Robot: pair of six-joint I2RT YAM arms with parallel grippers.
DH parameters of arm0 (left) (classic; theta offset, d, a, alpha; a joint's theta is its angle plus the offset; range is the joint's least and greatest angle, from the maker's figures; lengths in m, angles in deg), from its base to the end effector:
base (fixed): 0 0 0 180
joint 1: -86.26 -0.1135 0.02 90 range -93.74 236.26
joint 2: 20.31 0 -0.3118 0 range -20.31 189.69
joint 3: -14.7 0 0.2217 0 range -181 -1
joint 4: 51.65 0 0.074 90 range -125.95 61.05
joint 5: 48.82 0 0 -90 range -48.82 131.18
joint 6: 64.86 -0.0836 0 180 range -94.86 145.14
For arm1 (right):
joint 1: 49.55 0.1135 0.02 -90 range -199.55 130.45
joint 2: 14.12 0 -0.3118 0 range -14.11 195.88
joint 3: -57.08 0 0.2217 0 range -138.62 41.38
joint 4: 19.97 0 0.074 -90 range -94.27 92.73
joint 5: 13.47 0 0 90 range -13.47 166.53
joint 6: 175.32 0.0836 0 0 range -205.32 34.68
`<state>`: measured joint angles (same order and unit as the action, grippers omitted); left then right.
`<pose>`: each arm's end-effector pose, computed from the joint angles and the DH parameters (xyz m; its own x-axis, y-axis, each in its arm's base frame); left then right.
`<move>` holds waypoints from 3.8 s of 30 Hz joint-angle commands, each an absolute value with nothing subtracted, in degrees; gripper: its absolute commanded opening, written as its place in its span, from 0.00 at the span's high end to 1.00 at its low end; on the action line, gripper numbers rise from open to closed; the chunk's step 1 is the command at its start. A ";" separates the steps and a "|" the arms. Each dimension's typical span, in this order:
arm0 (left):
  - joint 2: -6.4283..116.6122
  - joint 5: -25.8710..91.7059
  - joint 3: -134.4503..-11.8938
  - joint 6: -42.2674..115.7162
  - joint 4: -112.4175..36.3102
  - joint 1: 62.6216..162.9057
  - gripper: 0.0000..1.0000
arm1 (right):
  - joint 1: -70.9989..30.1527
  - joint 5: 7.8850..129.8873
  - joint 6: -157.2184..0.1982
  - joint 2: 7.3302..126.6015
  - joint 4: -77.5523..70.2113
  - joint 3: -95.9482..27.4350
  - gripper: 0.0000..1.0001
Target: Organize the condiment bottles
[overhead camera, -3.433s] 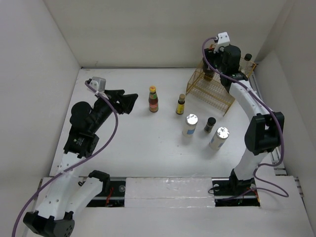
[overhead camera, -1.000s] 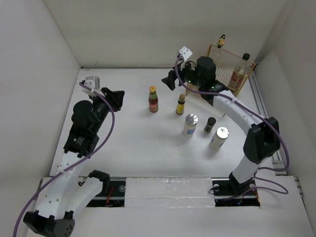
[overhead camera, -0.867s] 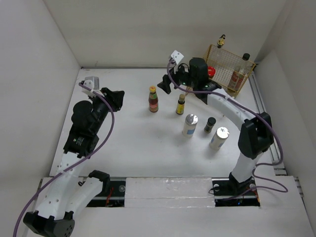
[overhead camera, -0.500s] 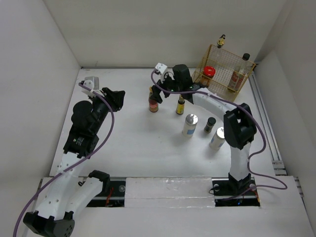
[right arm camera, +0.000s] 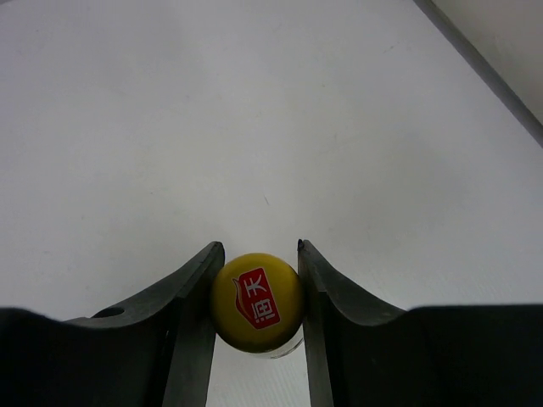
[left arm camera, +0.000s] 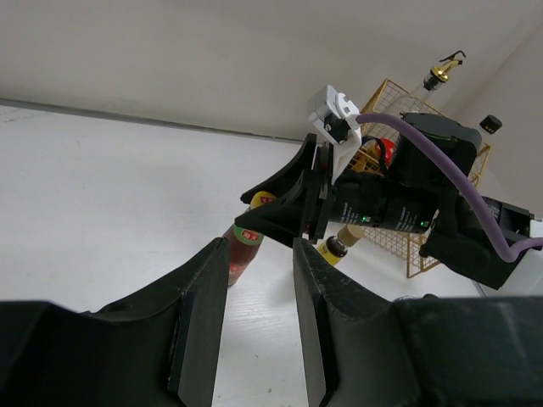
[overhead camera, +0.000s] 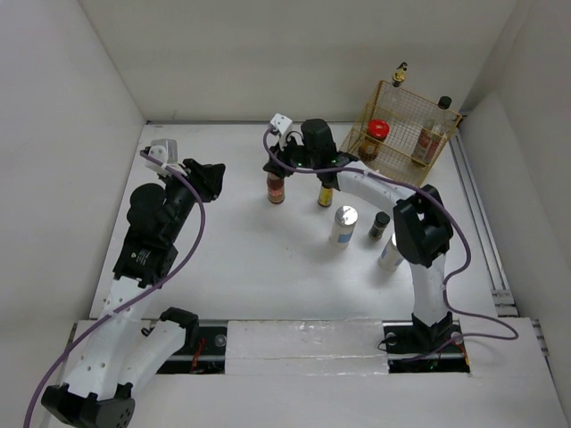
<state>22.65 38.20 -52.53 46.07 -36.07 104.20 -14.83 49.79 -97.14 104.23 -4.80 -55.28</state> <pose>0.1410 -0.0502 0.4409 0.0069 -0.3772 -0.9261 0.3843 0.8560 -0.3458 0.4119 0.3312 0.3111 -0.1156 -0.3026 -0.9461 -0.8962 0.4424 -0.0321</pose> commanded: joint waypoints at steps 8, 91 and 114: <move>21.87 38.01 -55.06 45.89 -37.44 104.28 0.68 | -16.41 49.80 -89.46 90.49 -17.36 -52.92 0.89; 22.14 35.29 -54.53 45.89 -38.50 104.28 0.65 | -41.32 73.45 -82.95 69.31 -16.40 -30.88 0.09; 22.85 33.36 -54.00 46.41 -38.50 104.28 0.64 | -16.85 74.87 -83.13 49.25 13.84 -7.93 0.00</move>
